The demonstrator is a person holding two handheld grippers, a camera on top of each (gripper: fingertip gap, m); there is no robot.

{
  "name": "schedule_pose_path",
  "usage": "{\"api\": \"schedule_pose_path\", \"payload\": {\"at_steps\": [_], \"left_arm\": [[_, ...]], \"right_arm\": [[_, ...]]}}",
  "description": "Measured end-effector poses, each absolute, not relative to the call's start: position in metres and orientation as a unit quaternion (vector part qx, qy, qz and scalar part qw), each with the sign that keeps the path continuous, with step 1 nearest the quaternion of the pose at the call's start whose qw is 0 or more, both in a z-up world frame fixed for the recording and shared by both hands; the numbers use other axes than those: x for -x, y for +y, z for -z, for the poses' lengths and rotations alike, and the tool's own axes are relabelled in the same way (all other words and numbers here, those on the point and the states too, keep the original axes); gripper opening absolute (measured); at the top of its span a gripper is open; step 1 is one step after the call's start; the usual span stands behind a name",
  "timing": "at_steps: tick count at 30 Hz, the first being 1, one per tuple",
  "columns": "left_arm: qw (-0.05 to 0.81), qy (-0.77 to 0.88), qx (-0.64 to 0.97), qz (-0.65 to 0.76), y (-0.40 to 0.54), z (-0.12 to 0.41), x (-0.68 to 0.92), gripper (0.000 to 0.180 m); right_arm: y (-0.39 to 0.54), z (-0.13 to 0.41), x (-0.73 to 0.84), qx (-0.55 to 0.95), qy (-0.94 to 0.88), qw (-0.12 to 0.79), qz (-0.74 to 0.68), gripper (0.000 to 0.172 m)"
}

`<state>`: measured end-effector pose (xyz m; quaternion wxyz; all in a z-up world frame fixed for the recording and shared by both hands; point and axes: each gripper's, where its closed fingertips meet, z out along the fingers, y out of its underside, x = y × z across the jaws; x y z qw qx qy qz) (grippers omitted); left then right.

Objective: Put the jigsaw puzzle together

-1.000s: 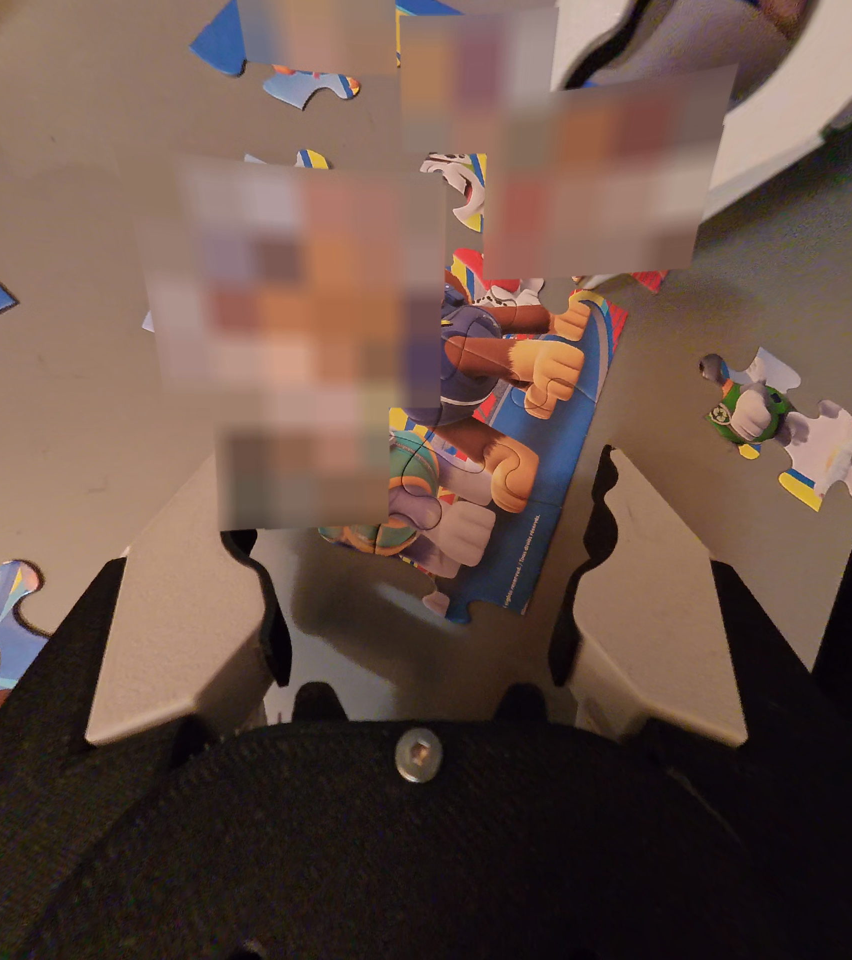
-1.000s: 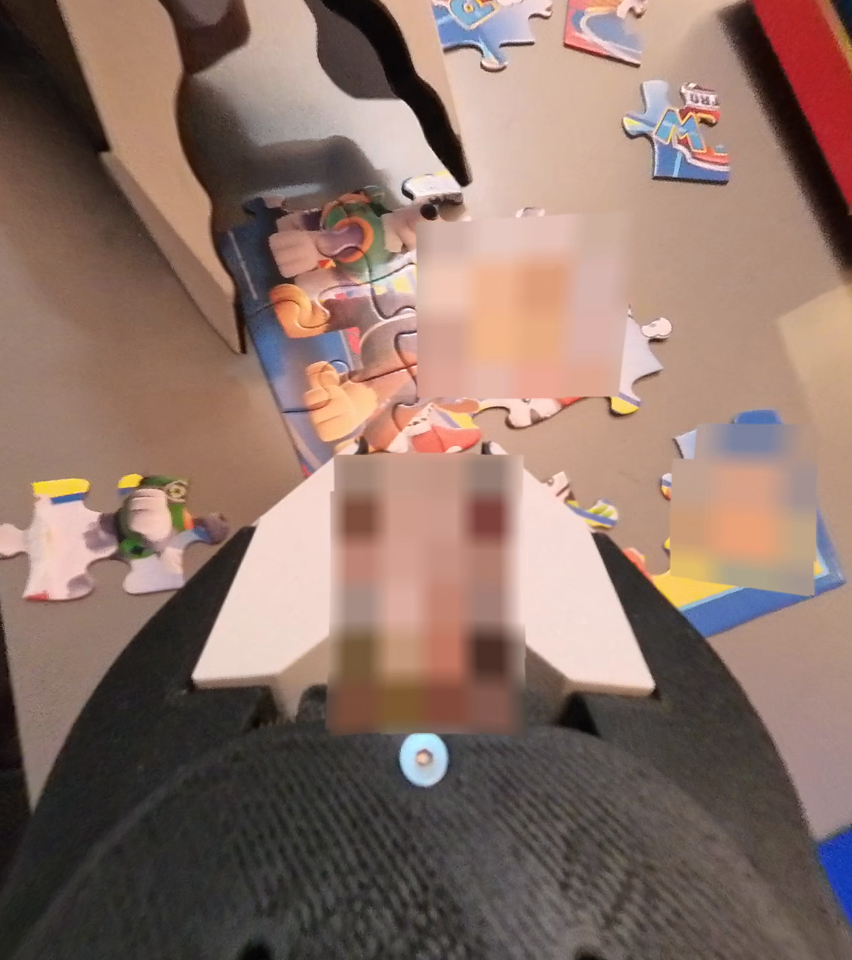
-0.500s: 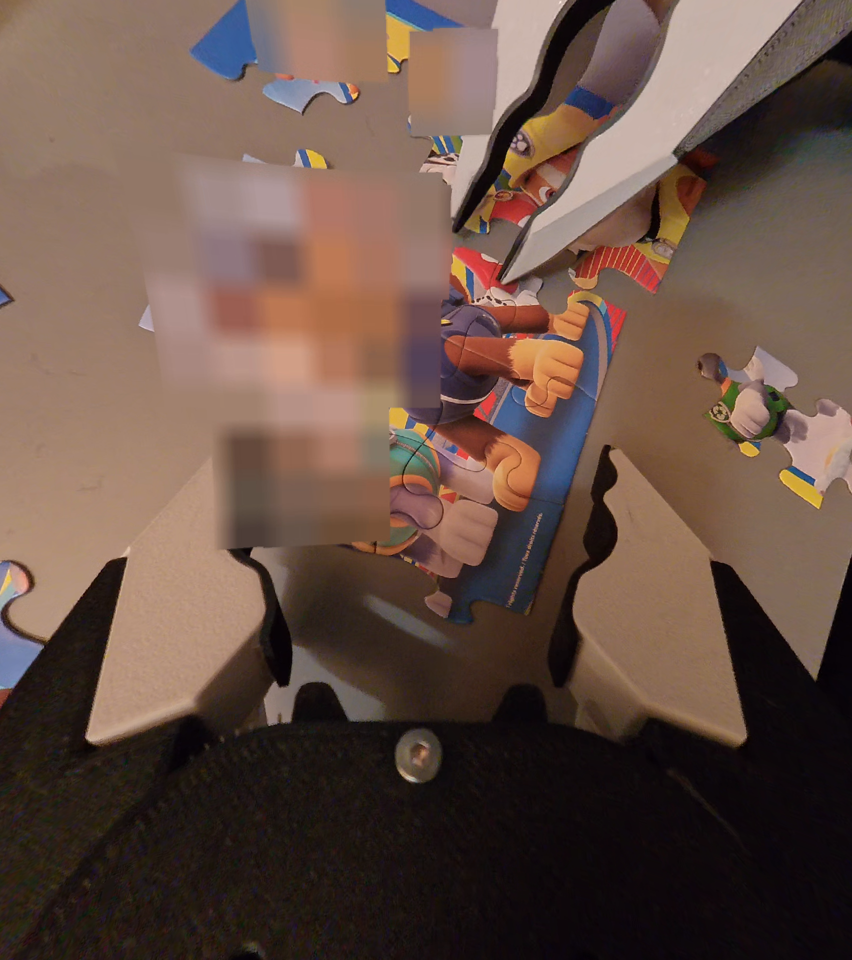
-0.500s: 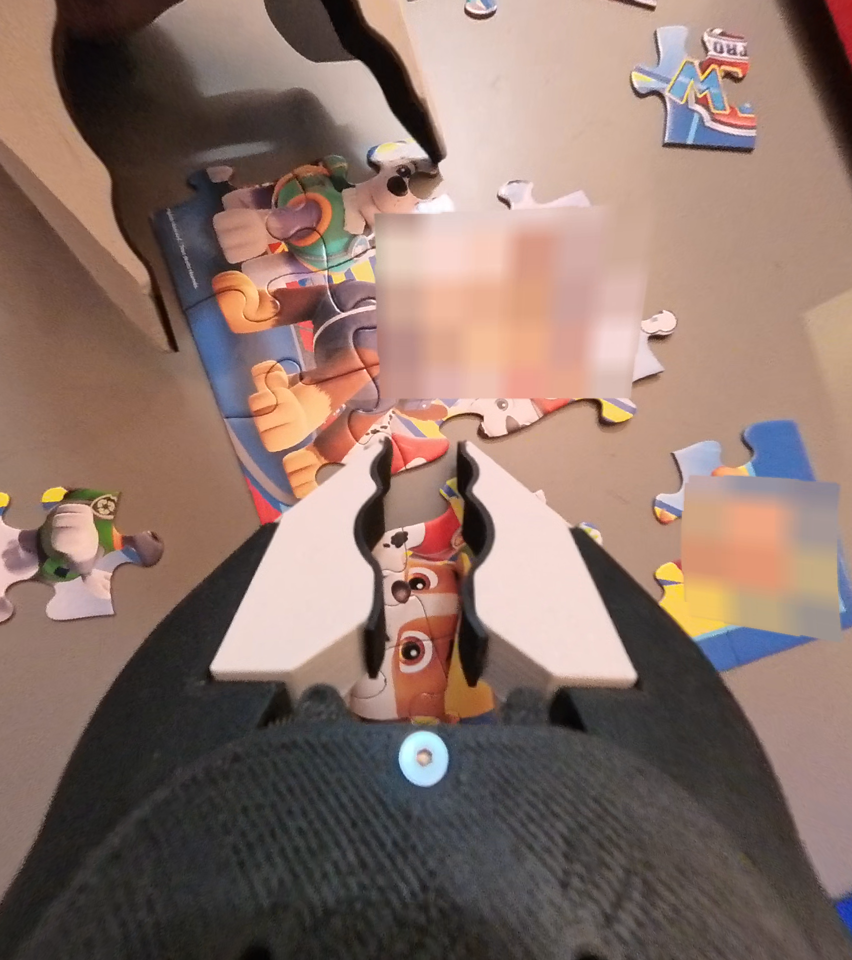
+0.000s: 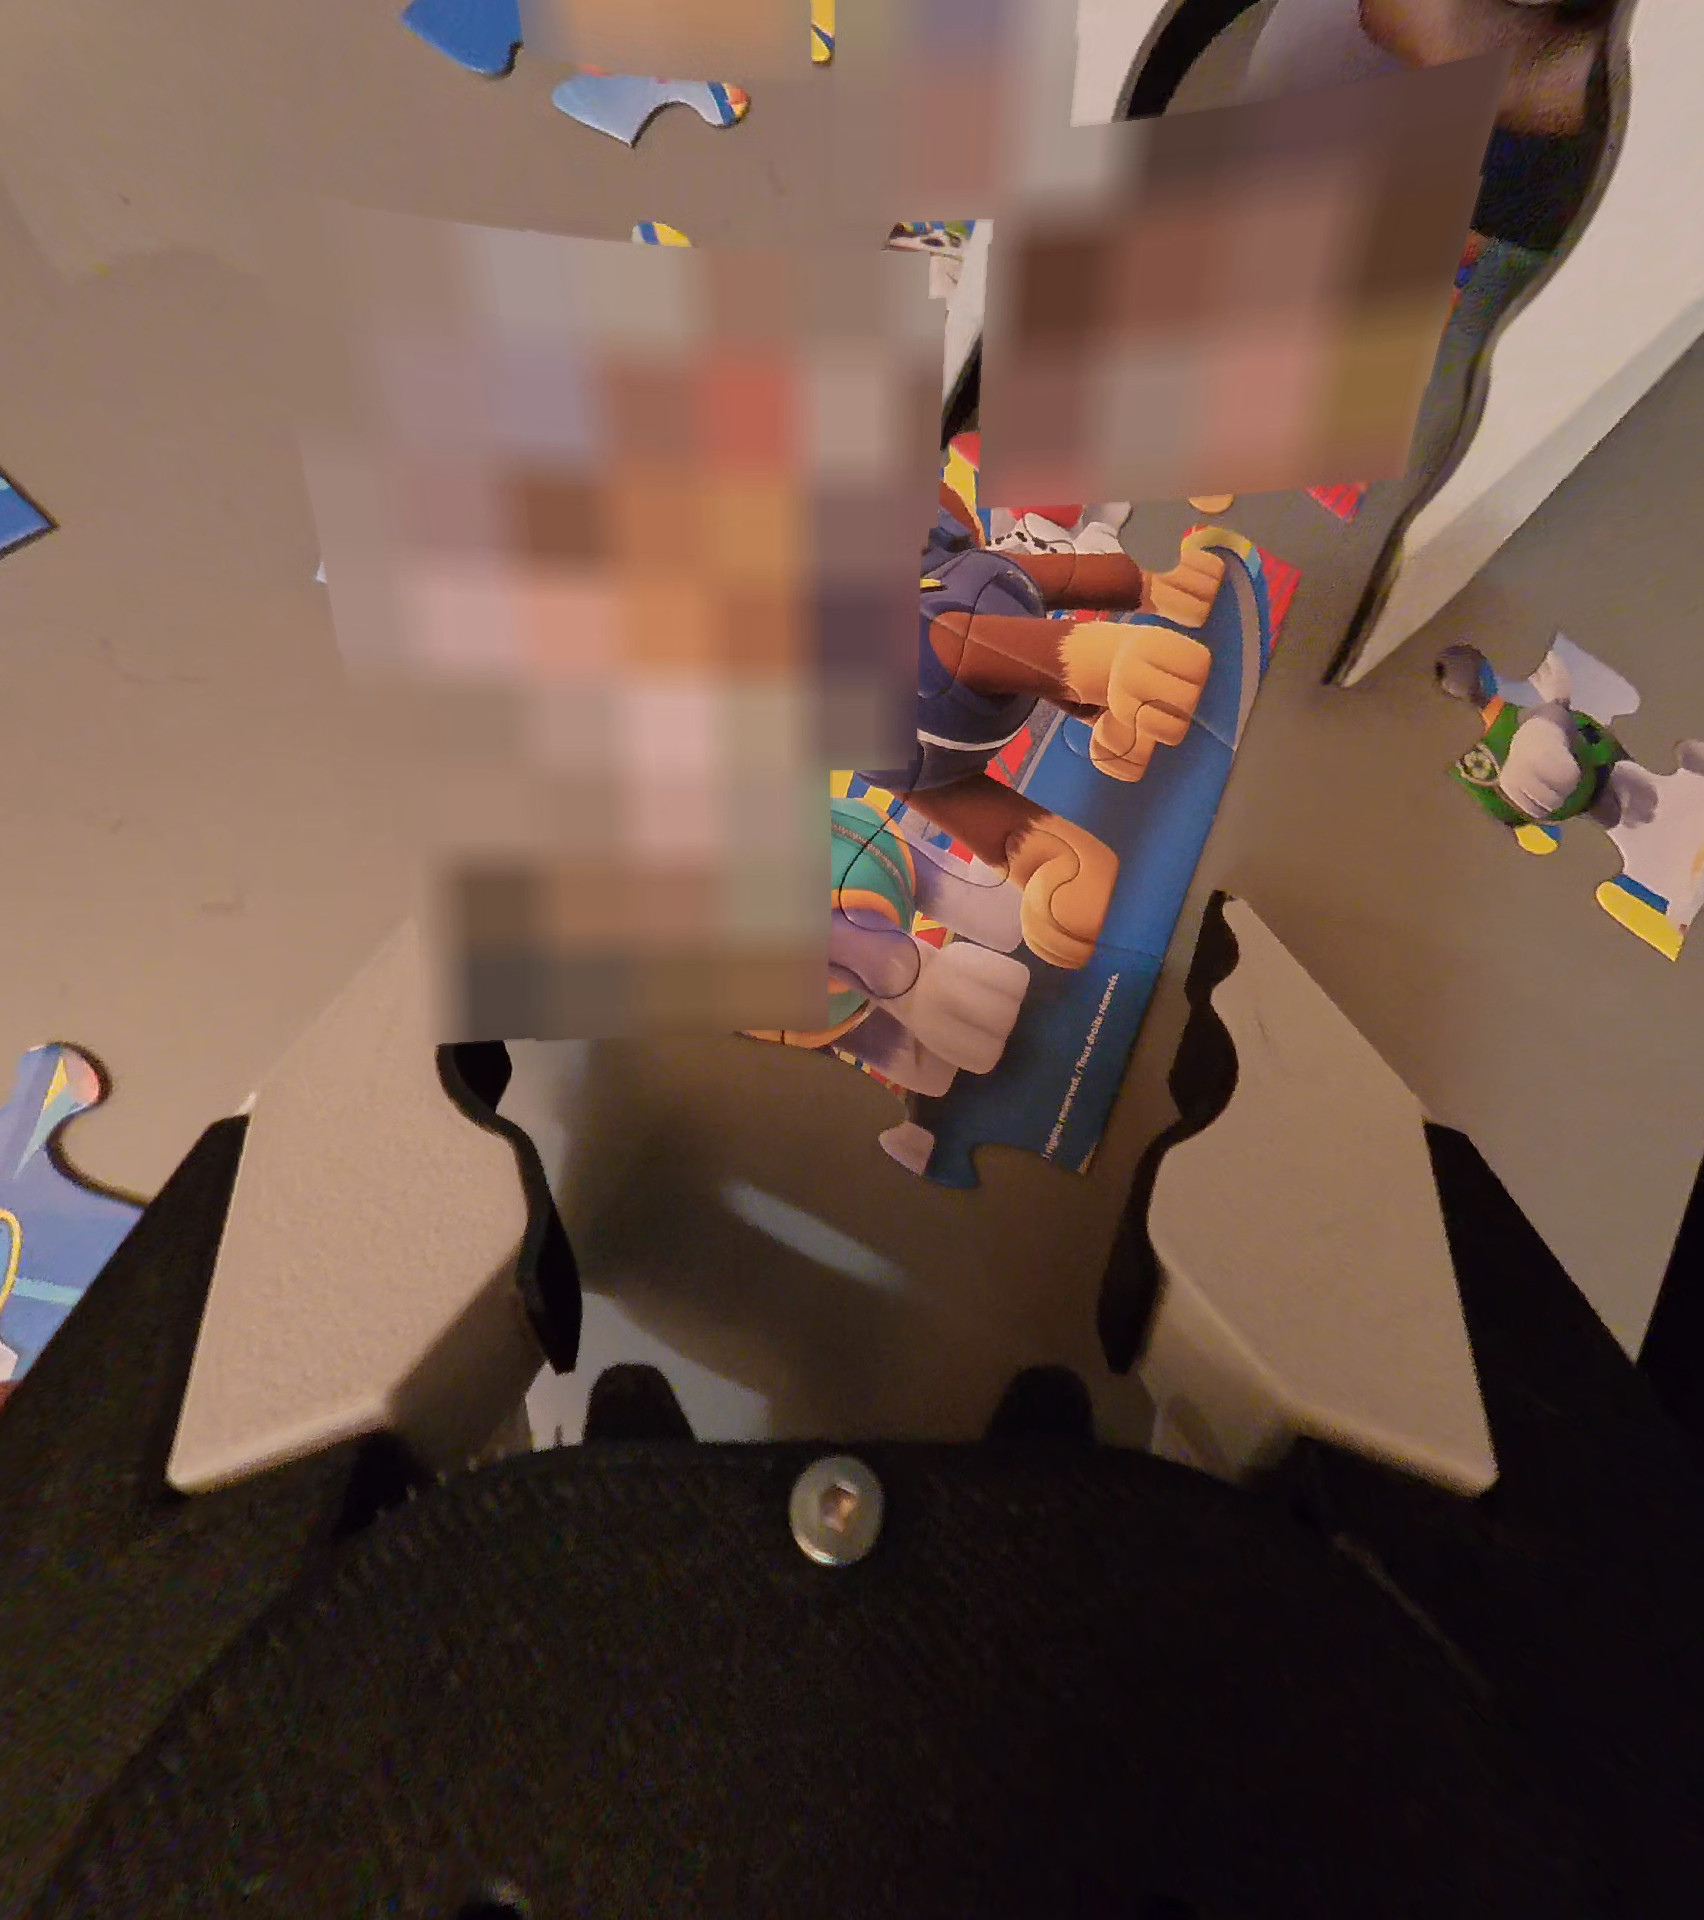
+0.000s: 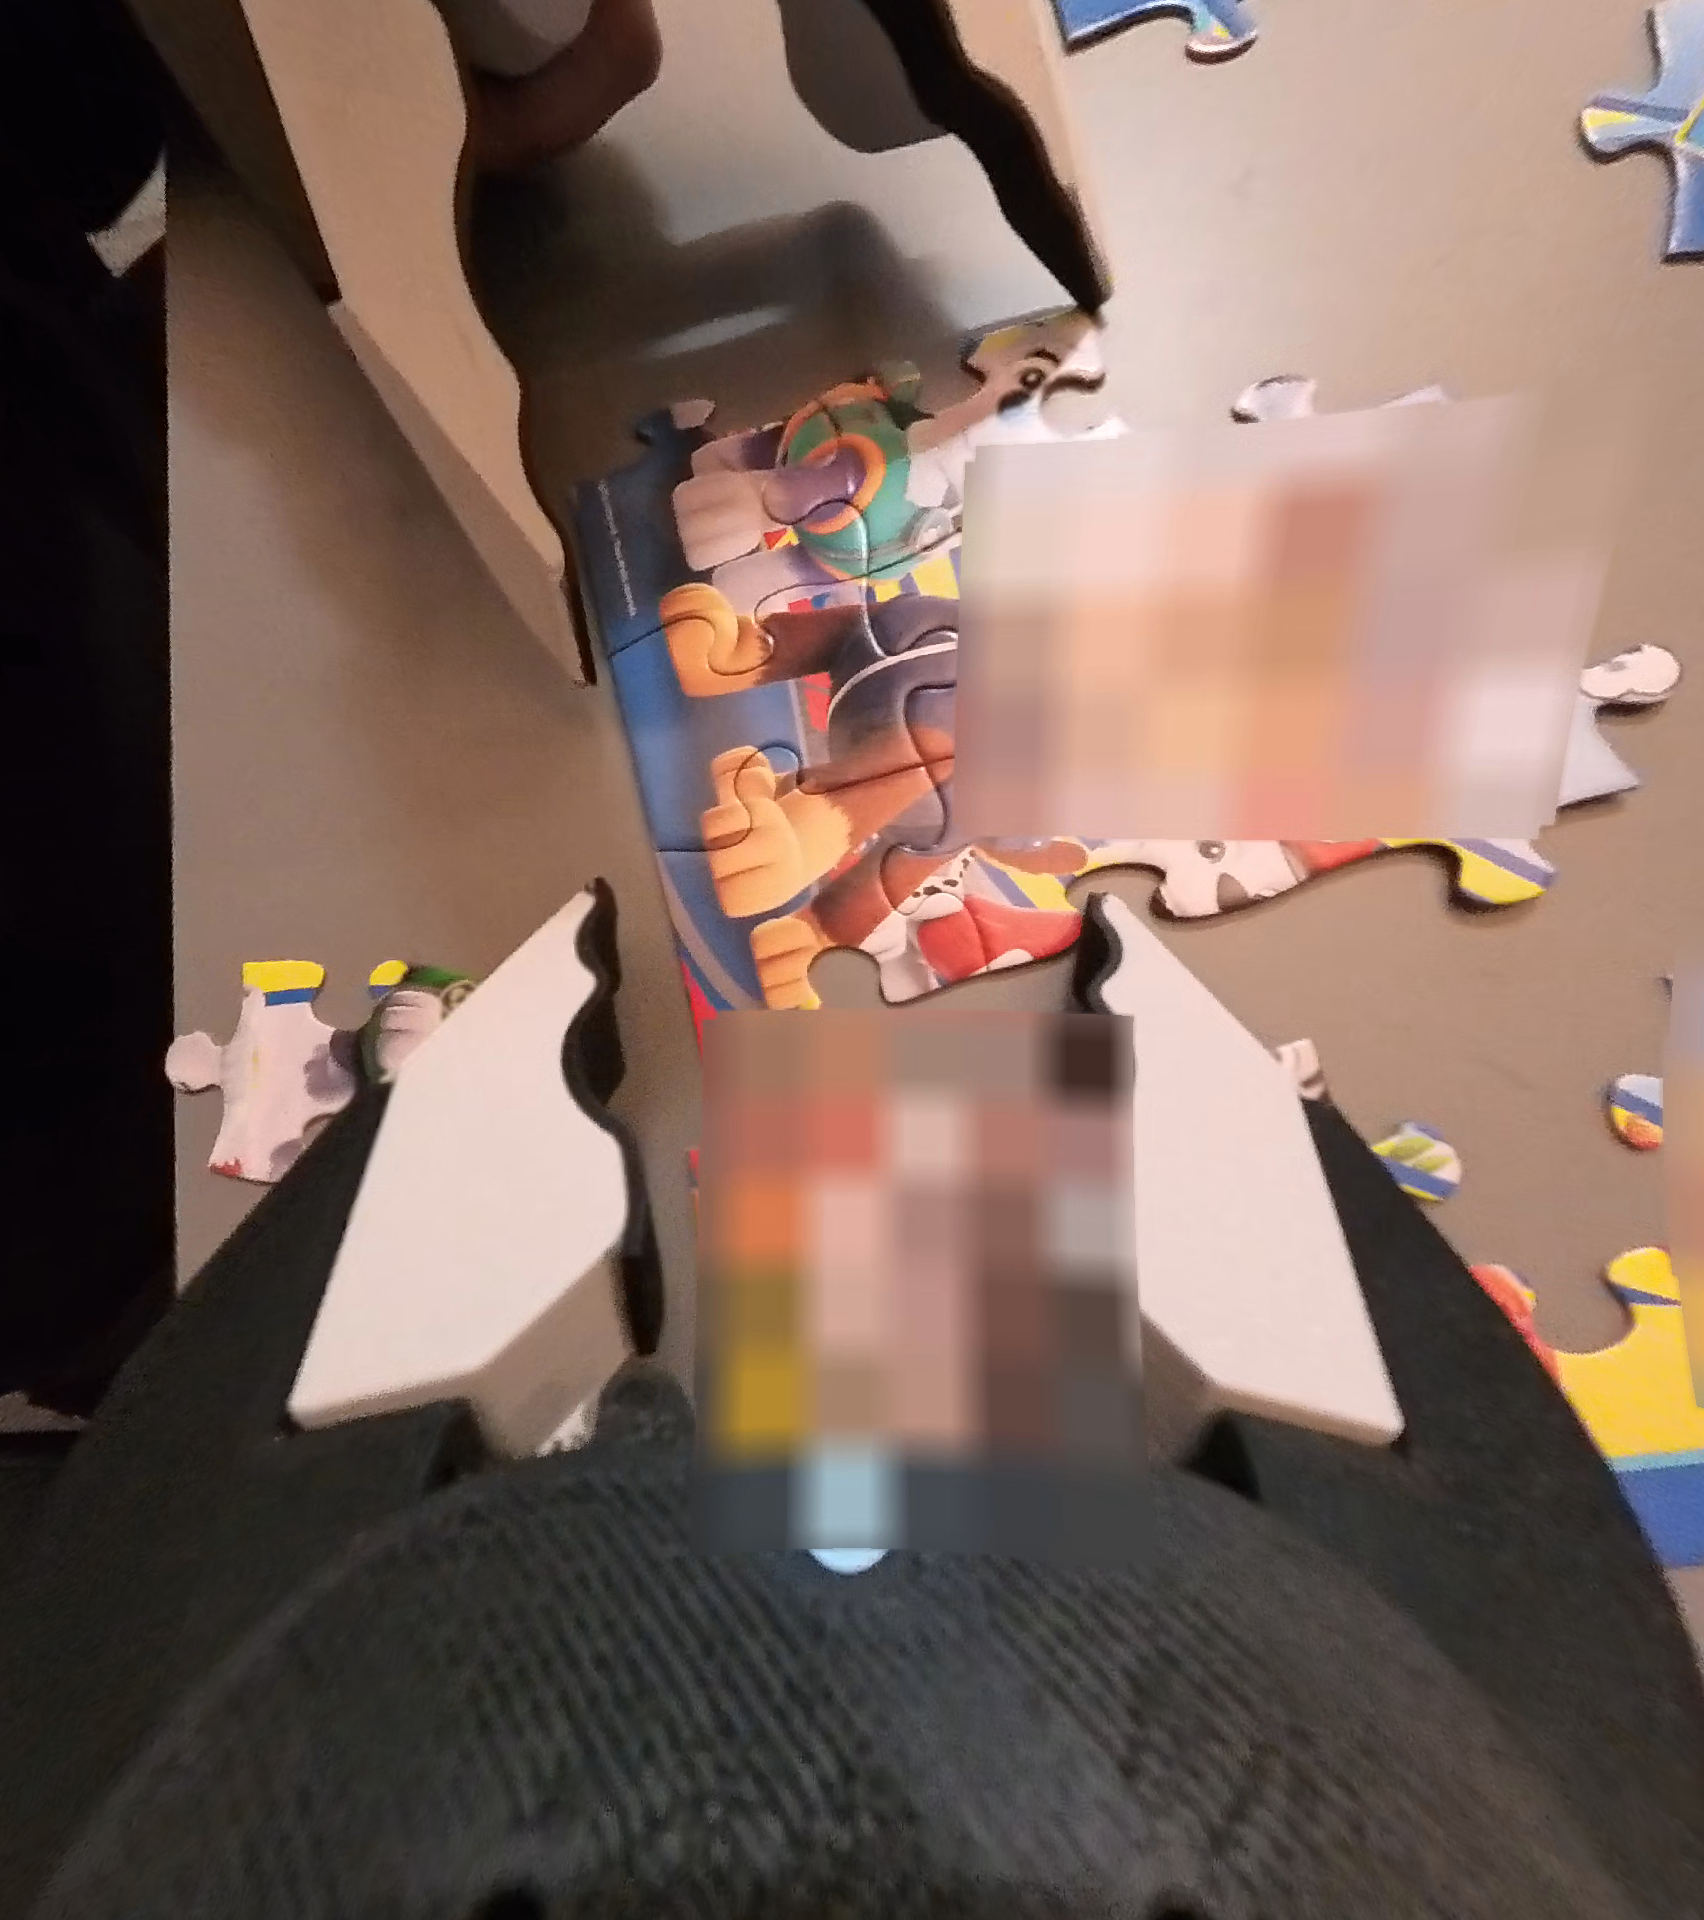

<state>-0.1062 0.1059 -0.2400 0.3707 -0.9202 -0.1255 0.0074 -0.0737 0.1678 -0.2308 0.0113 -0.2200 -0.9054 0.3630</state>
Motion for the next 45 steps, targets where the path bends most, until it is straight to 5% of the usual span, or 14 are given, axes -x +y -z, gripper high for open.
{"api": "schedule_pose_path", "payload": {"at_steps": [5, 22, 25, 29, 45], "left_arm": [[0.363, -0.123, 0.923, -0.019, 0.102, 0.242, 0.104, 0.13], [0.356, -0.113, 0.927, -0.03, 0.102, 0.245, 0.101, 0.131], [0.358, -0.115, 0.926, -0.026, 0.103, 0.244, 0.1, 0.133], [0.376, -0.12, 0.919, -0.002, 0.111, 0.24, 0.093, 0.133], [0.396, -0.12, 0.91, 0.03, 0.122, 0.234, 0.083, 0.126]], "right_arm": [[0.168, 0.238, 0.071, 0.188, -0.924, 0.07, -0.325, 0.086], [0.164, 0.236, 0.067, 0.184, -0.928, 0.068, -0.316, 0.077], [0.162, 0.233, 0.064, 0.176, -0.929, 0.066, -0.318, 0.064], [0.169, 0.237, 0.062, 0.187, -0.936, 0.064, -0.292, 0.075], [0.208, 0.212, 0.061, 0.274, -0.894, 0.139, -0.327, 0.063]]}}
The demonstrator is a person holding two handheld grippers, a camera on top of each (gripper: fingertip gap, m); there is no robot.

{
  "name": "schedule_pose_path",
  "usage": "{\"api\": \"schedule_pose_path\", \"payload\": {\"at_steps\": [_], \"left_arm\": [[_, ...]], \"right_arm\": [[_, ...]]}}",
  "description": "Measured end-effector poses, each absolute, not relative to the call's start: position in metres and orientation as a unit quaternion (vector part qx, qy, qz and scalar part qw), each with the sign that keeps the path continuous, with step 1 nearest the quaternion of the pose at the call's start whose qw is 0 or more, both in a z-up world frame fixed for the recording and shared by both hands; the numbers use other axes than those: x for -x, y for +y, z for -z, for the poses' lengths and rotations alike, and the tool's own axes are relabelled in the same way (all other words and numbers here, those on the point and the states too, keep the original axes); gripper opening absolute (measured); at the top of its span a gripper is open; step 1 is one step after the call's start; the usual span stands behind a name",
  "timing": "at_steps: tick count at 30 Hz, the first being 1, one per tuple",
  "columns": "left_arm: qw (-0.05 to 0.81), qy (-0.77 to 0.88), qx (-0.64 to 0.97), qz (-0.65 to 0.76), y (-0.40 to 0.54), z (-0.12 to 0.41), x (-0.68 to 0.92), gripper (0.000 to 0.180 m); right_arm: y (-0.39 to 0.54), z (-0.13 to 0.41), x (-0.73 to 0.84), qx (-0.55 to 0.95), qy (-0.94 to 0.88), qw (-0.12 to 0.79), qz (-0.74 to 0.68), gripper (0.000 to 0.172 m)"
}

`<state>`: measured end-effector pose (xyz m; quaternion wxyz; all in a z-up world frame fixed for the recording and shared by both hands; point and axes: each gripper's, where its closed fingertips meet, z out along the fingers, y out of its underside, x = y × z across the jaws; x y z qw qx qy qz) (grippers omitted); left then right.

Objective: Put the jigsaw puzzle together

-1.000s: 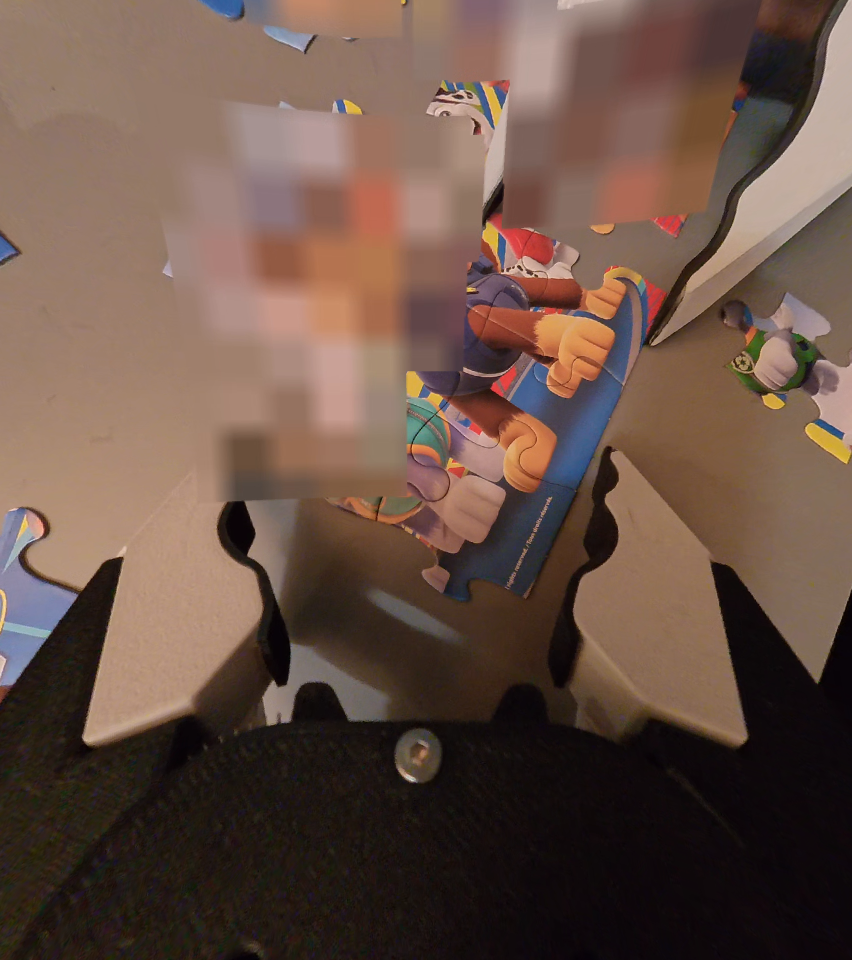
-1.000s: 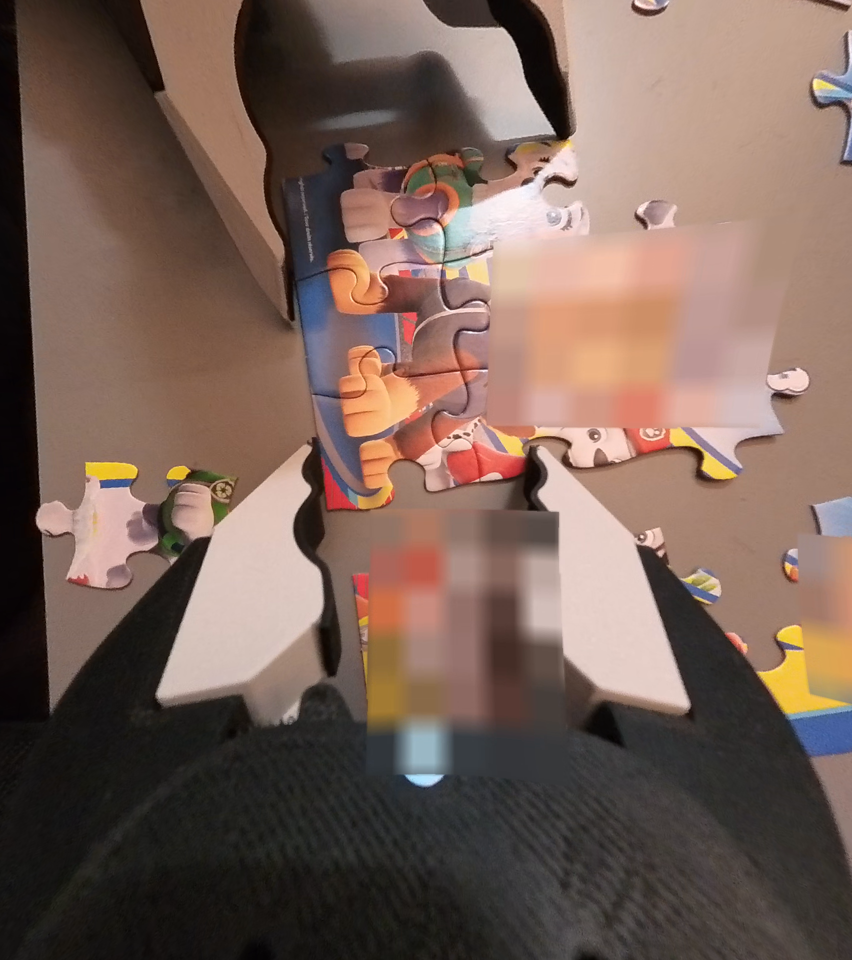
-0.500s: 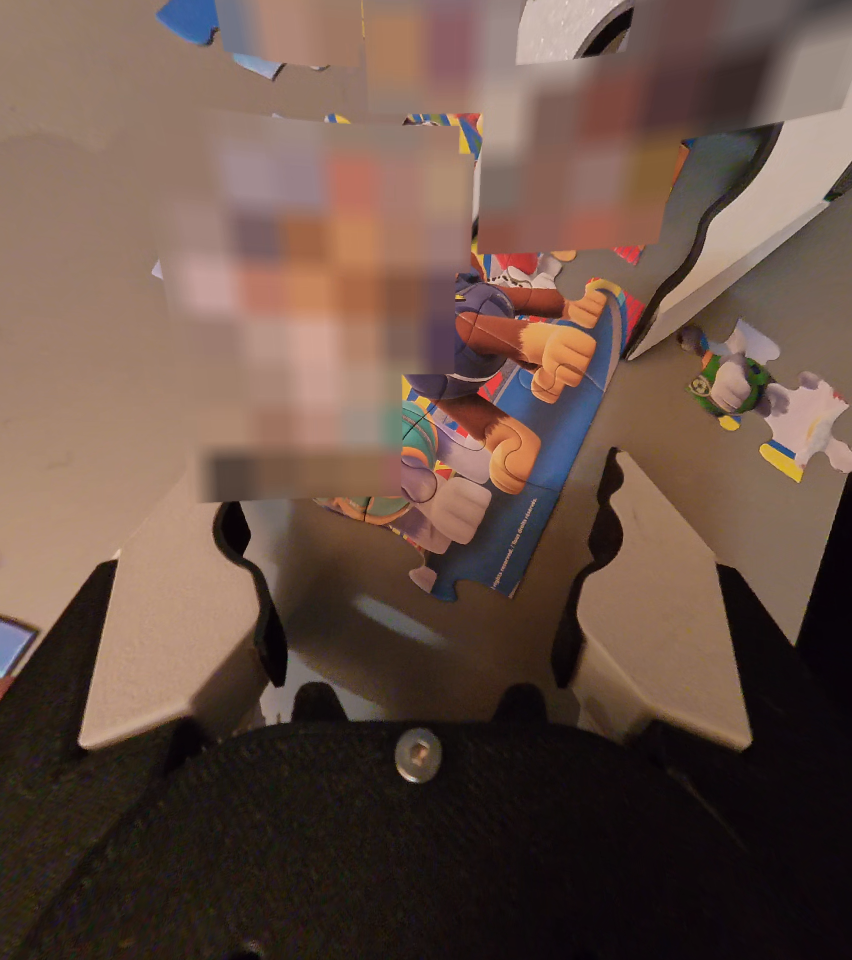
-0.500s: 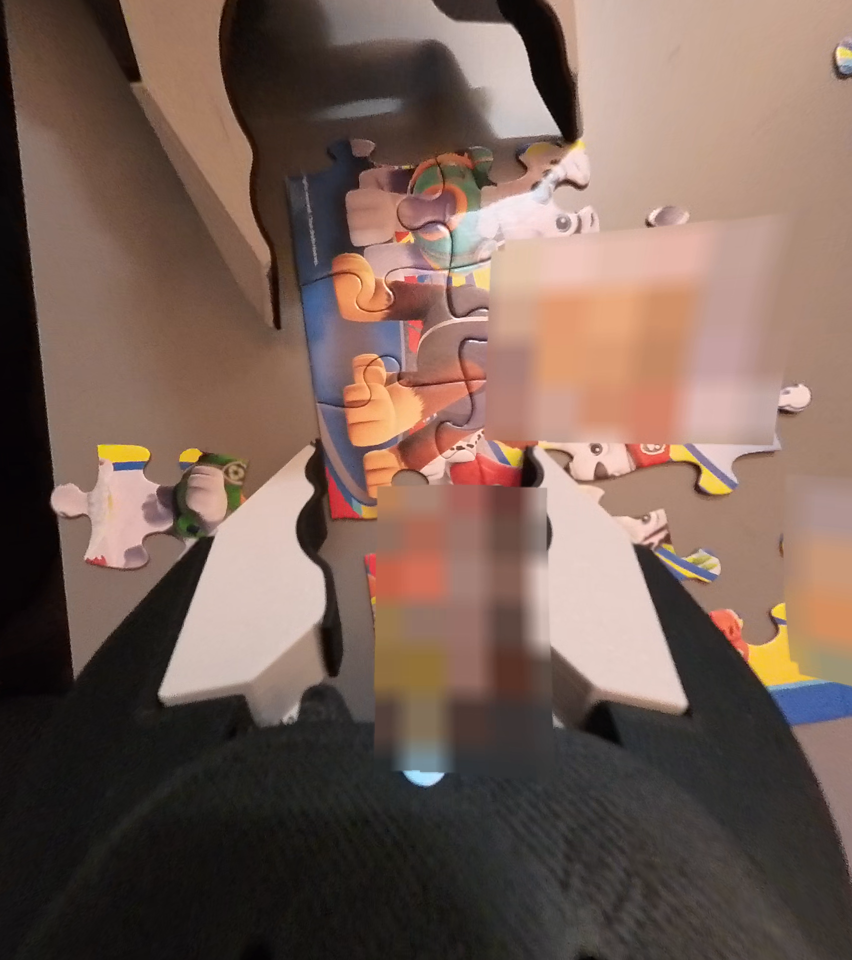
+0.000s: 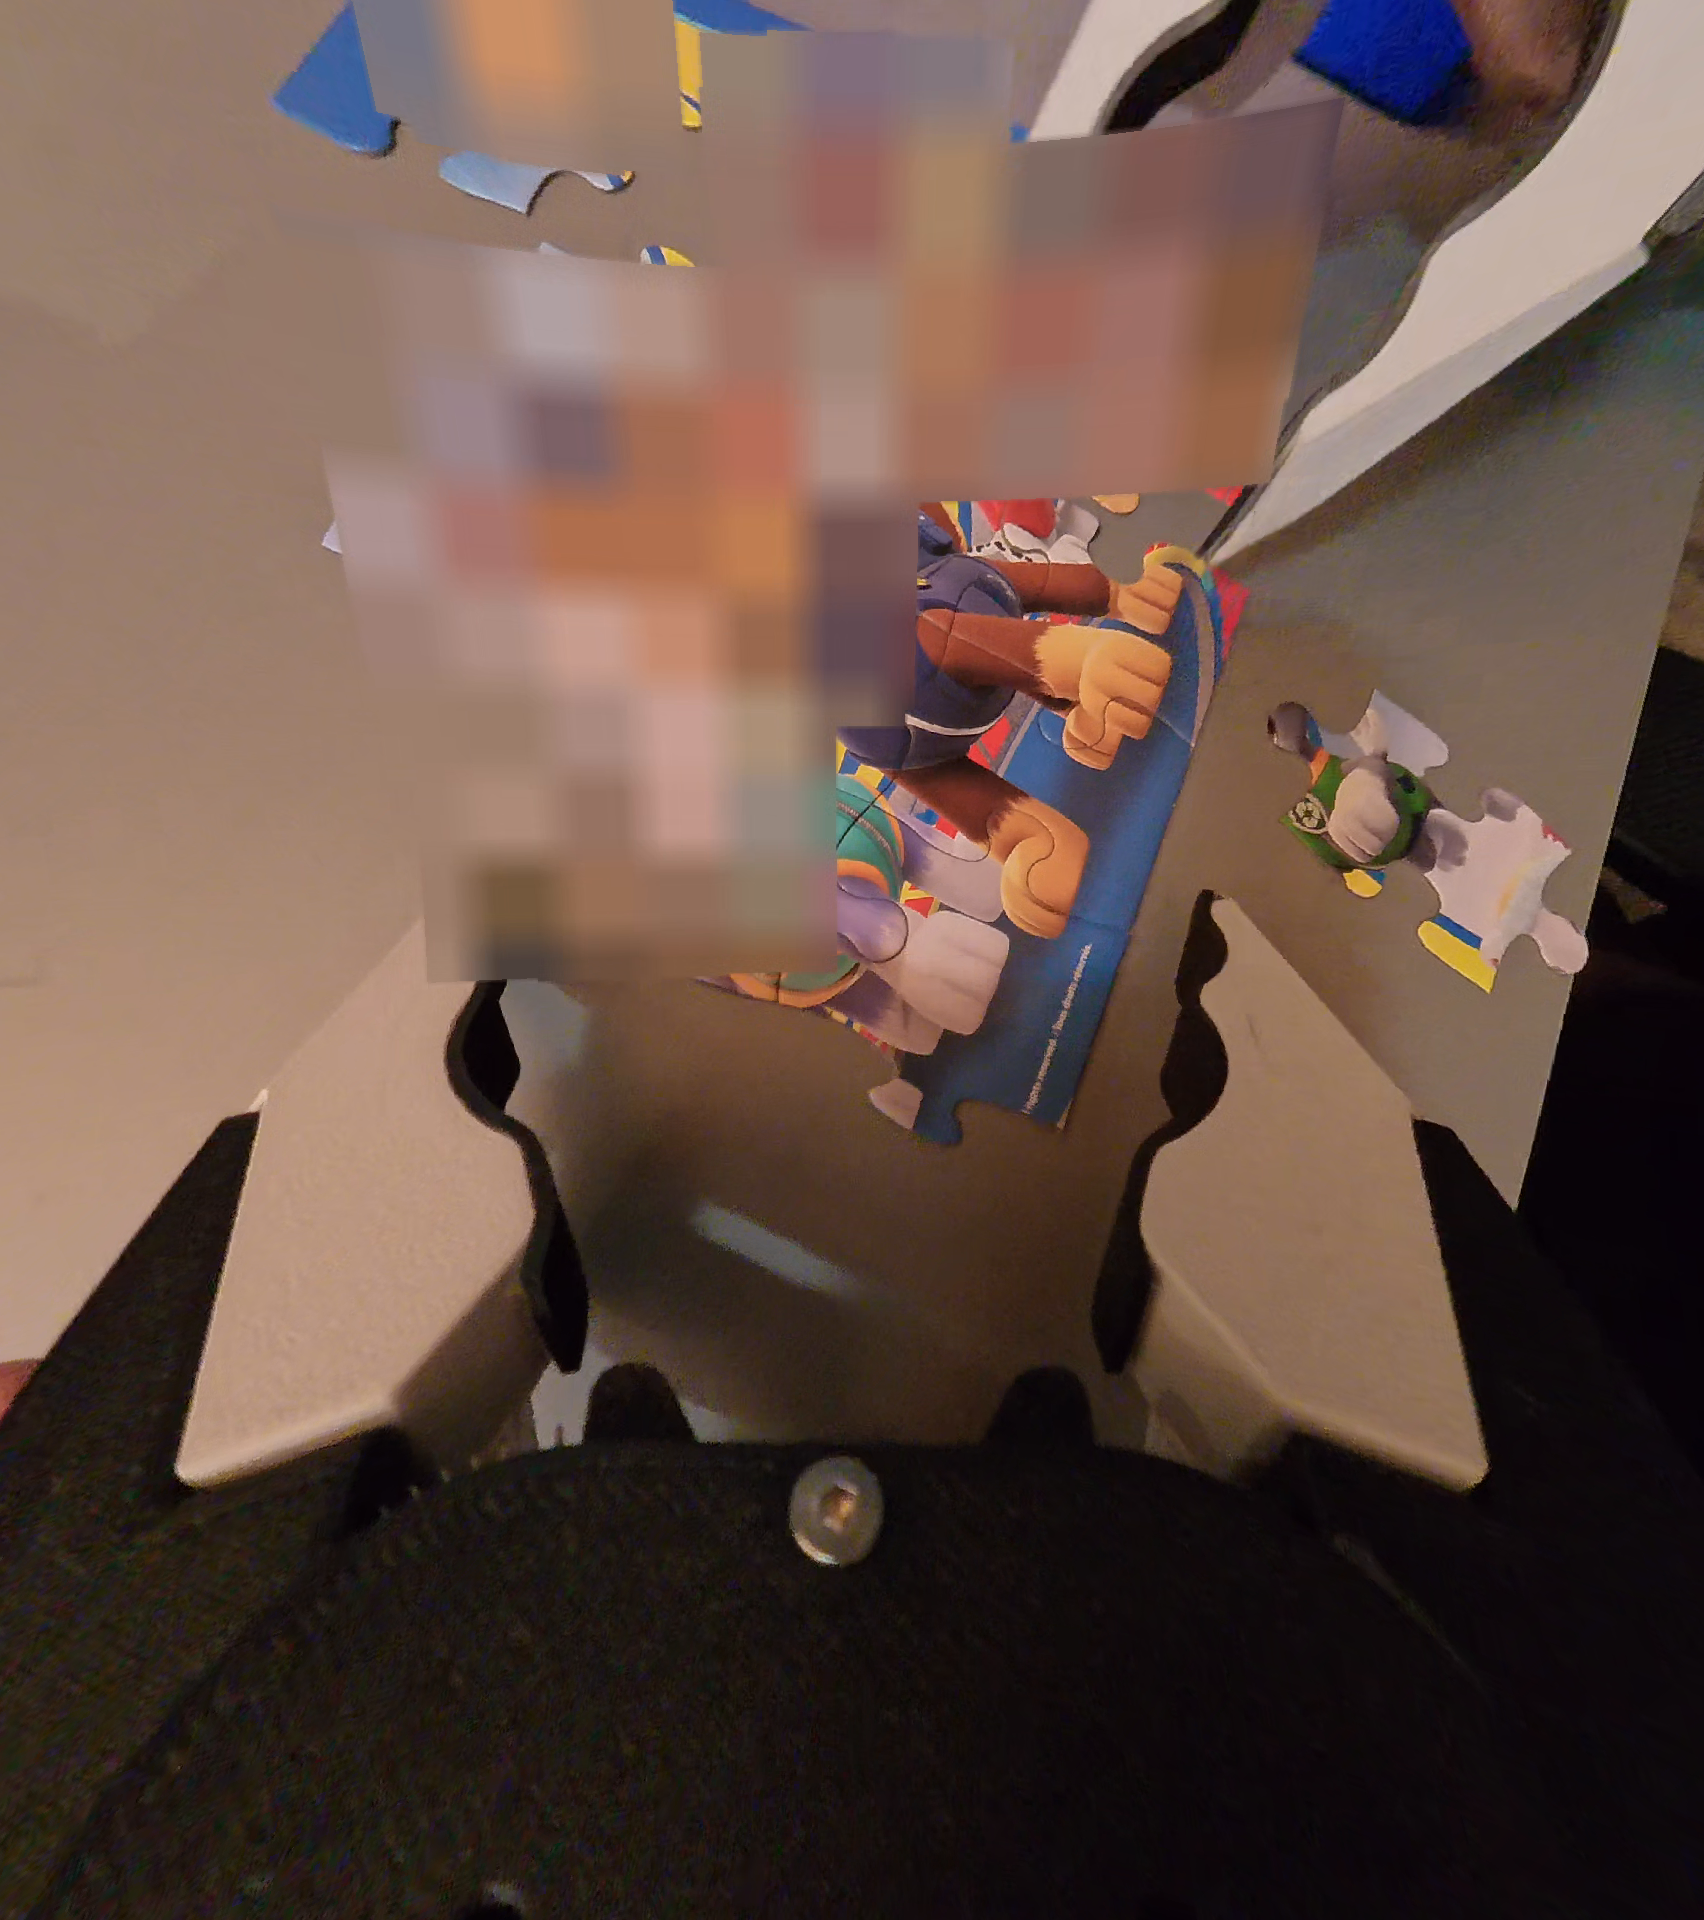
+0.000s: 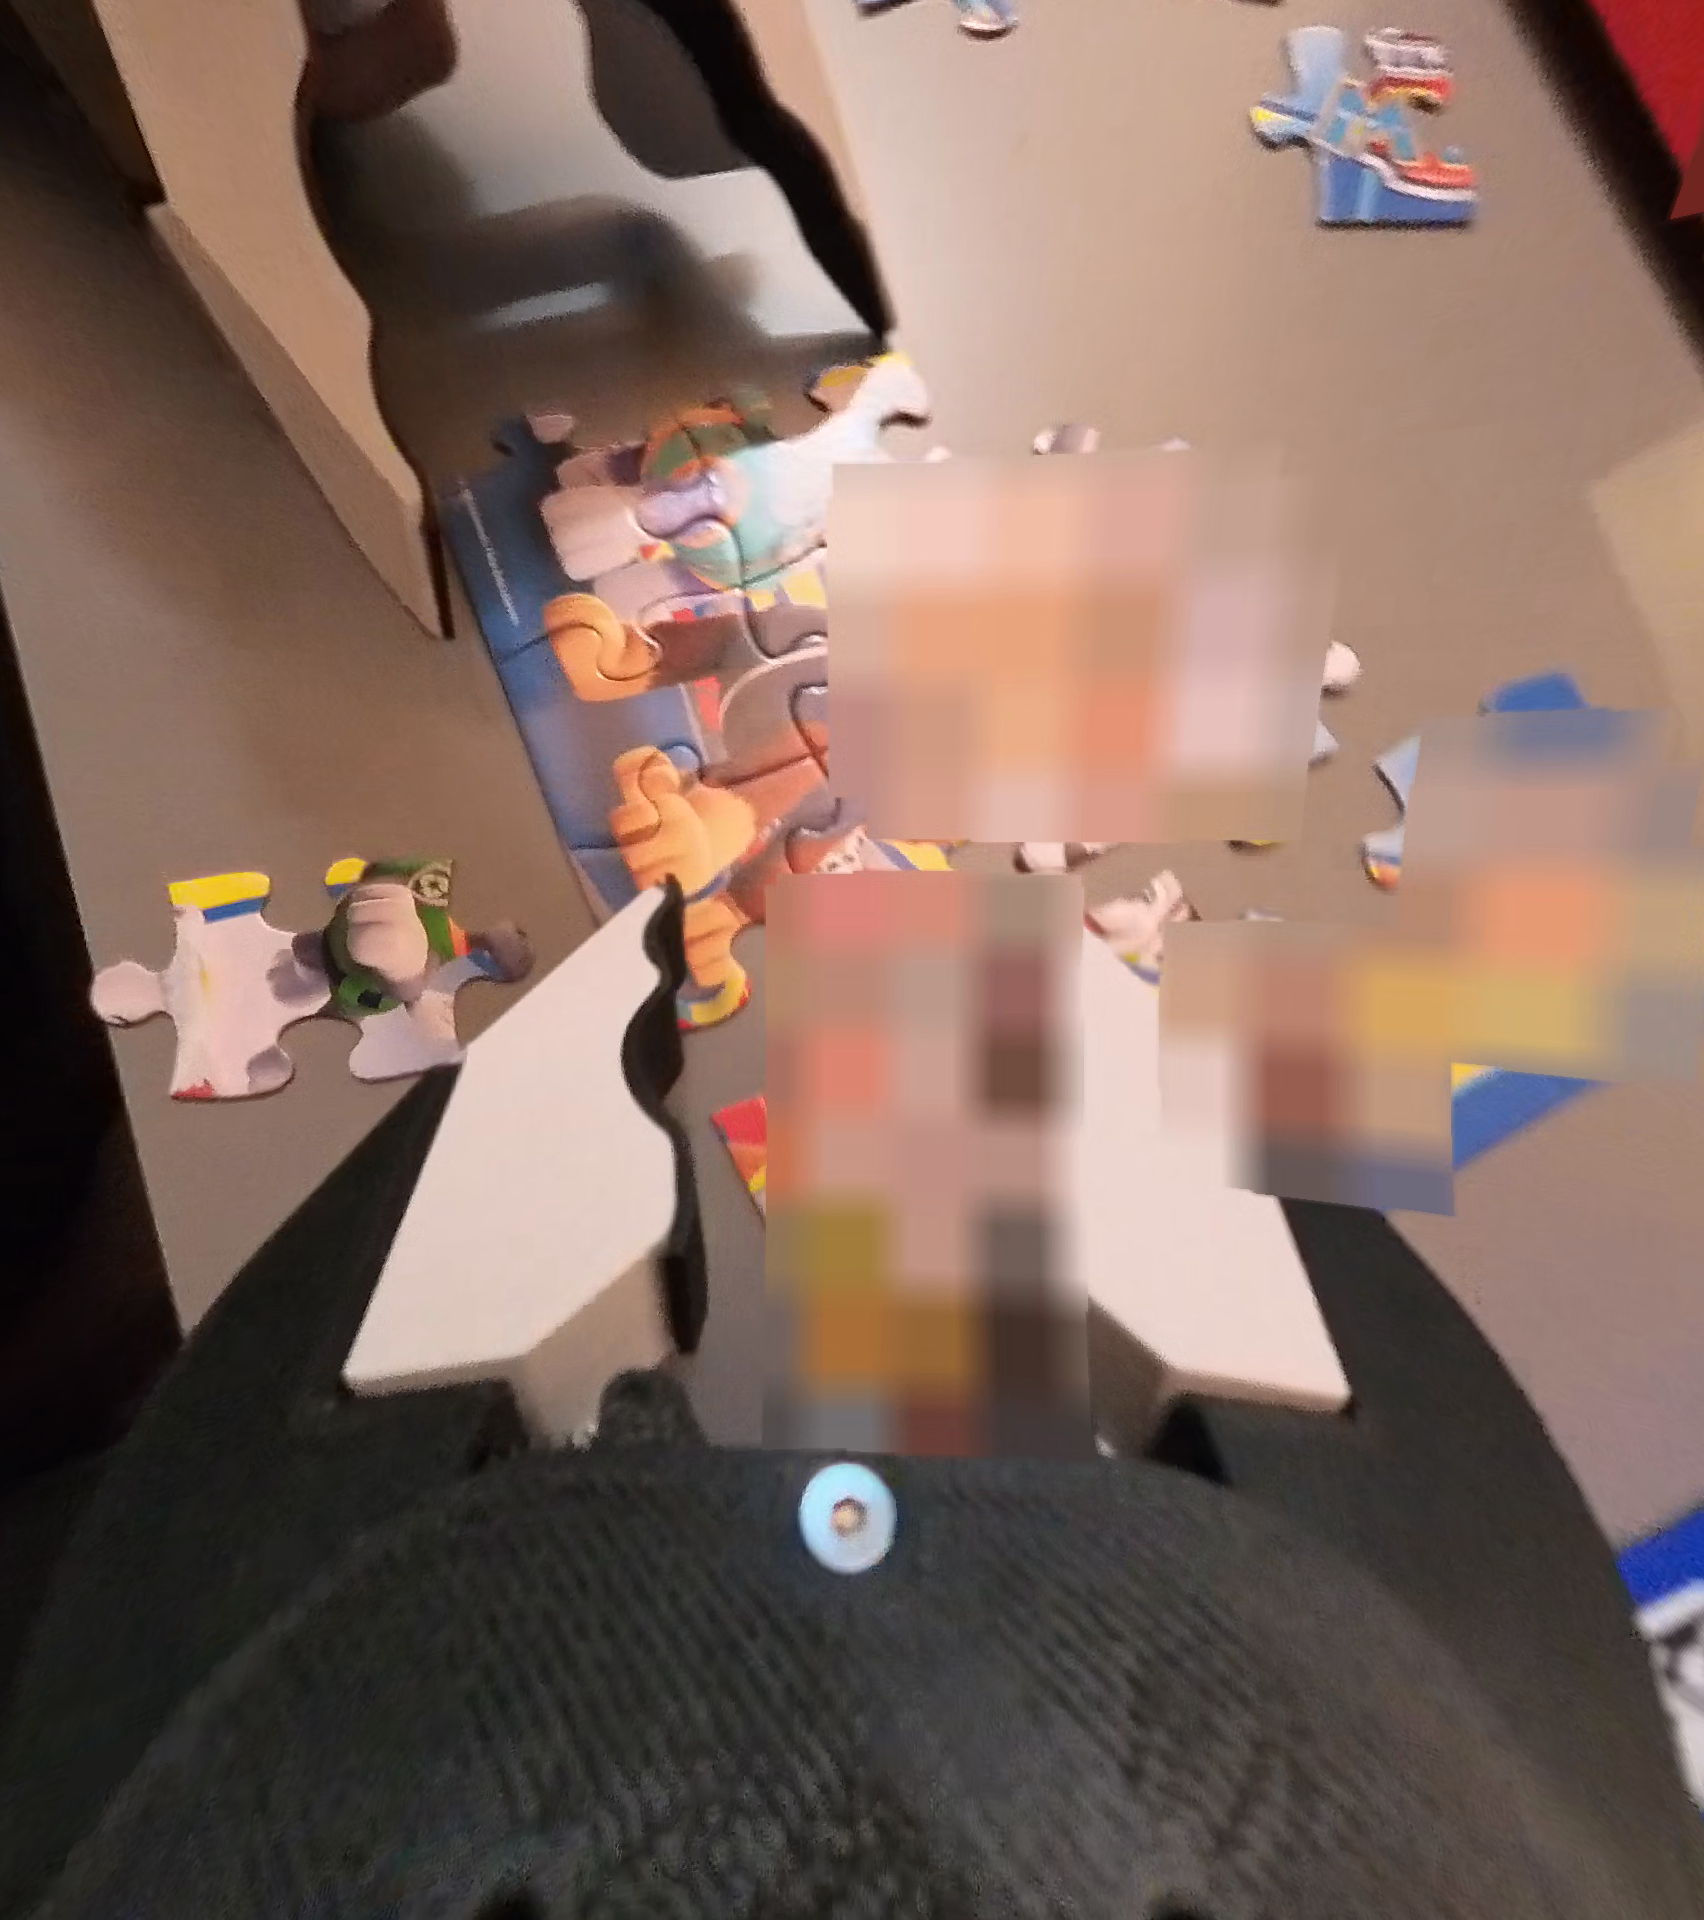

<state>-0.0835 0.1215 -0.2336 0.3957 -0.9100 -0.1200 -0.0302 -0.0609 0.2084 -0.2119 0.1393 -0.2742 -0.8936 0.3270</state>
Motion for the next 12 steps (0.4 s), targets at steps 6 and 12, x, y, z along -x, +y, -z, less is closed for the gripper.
{"api": "schedule_pose_path", "payload": {"at_steps": [6, 12], "left_arm": [[0.386, -0.114, 0.915, 0.011, 0.13, 0.229, 0.099, 0.123], [0.371, -0.071, 0.926, -0.011, 0.169, 0.212, 0.126, 0.119]], "right_arm": [[0.215, 0.214, 0.038, 0.359, -0.849, 0.145, -0.359, 0.059], [0.196, 0.228, 0.021, 0.357, -0.854, 0.161, -0.342, 0.058]]}}
